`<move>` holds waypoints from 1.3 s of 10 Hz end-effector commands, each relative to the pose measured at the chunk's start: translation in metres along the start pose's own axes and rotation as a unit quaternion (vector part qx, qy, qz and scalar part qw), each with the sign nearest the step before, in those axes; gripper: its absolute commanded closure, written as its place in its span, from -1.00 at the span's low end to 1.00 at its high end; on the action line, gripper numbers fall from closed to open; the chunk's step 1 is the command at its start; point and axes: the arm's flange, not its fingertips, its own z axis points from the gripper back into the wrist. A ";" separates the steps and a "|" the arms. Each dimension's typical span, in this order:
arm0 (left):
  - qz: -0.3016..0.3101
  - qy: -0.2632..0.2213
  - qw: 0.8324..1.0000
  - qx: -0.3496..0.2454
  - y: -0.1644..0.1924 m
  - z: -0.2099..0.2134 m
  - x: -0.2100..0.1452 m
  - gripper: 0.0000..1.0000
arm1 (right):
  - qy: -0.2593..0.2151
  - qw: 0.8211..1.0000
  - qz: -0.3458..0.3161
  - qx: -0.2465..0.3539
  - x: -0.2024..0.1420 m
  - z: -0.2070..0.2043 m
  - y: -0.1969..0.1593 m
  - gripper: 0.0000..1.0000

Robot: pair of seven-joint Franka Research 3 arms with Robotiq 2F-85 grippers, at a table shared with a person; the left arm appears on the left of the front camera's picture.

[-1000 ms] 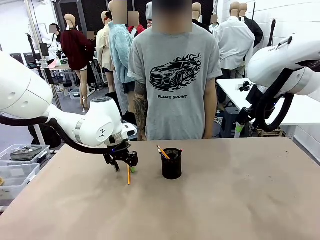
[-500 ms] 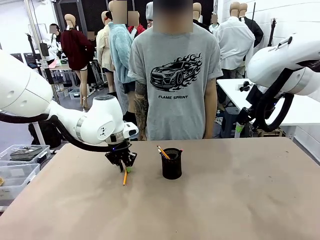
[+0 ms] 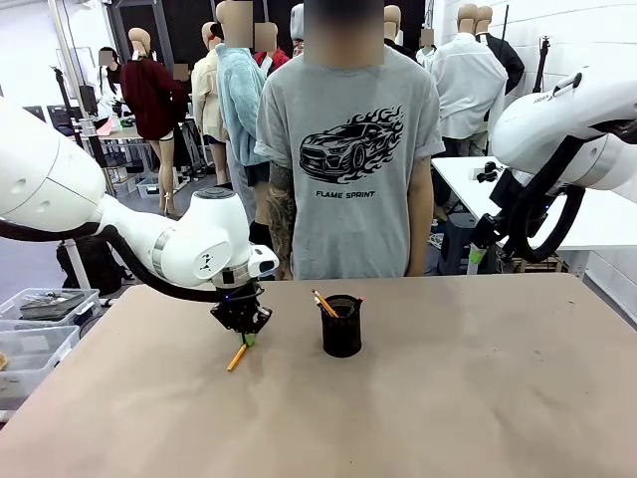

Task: Place the pens into the pen holder.
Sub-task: Pick up a writing instrument from the table and place it into the Pen holder.

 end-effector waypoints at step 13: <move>-0.327 -0.397 0.773 -0.371 0.032 0.120 -0.084 1.00 | -0.002 1.000 0.007 -0.003 -0.001 -0.001 -0.001 -0.92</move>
